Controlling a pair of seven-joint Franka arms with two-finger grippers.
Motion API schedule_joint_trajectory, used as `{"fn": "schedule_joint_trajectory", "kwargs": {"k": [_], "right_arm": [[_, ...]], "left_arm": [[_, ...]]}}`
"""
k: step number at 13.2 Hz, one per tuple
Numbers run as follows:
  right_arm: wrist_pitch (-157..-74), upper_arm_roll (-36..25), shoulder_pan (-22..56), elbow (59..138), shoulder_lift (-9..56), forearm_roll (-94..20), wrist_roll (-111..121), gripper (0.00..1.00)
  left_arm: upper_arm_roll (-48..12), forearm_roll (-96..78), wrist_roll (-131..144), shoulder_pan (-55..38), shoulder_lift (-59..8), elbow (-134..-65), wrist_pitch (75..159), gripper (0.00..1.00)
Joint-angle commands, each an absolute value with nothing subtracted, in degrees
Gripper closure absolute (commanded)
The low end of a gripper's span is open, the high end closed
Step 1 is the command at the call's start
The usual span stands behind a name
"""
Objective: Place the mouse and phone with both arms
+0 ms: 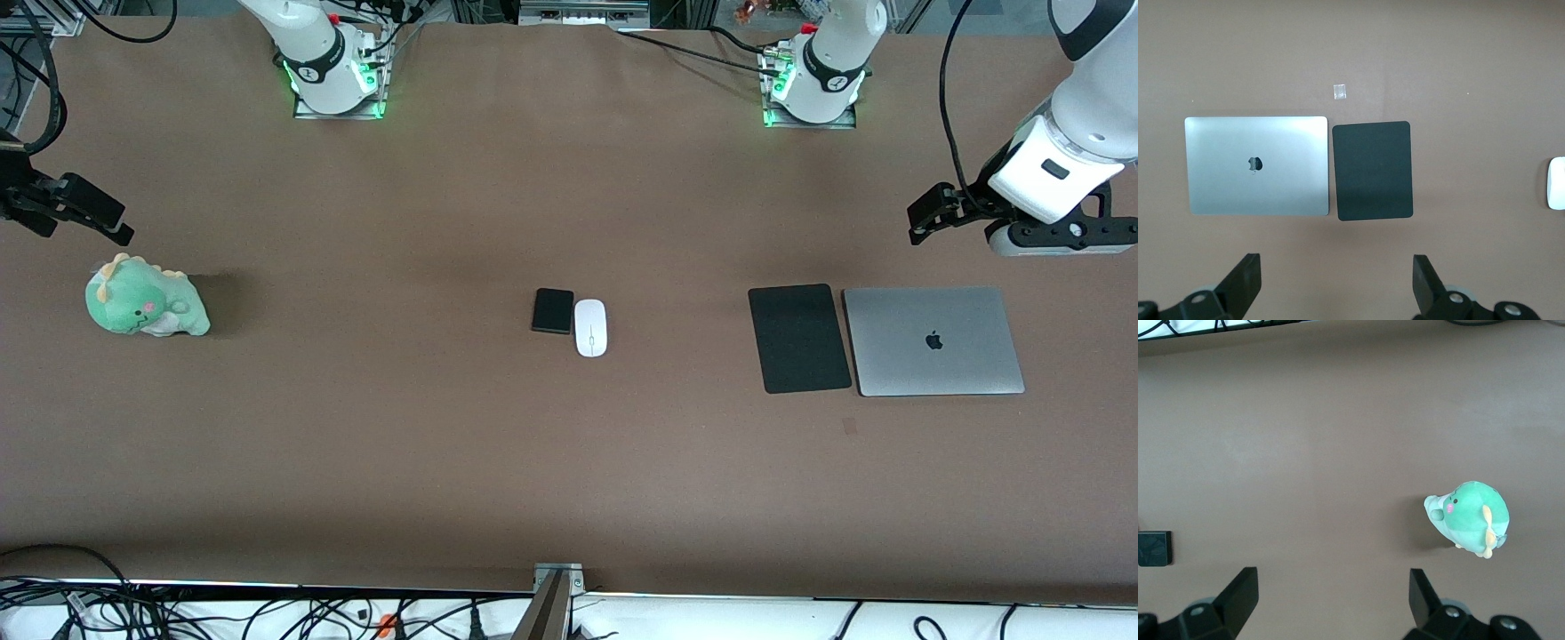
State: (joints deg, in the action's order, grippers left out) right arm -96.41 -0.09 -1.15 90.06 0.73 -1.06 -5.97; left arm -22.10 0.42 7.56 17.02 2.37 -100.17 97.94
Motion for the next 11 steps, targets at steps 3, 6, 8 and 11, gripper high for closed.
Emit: {"fn": "schedule_joint_trajectory", "kwargs": {"k": [3,6,8,11], "right_arm": [[-96.5,-0.53,-1.06,90.44,-0.35,-1.06,-5.1,0.0],[-96.5,-0.53,-1.06,90.44,-0.35,-1.05,-5.1,0.0],[-96.42,-0.62,-1.14,90.44,-0.44,-1.05,-5.01,0.0],[-96.42,-0.62,-1.14,90.44,-0.44,-1.06,-4.48,0.0]], "left_arm": [[-22.94,-0.62,8.0,17.32,1.58,-98.44,96.59,0.0],[-23.03,-0.62,8.09,17.14,1.58,-98.44,96.42,0.0],[-23.03,-0.62,8.09,17.05,1.58,-98.44,95.89,0.0],[-23.03,-0.7,8.09,17.05,1.67,-98.44,95.71,0.0]]}}
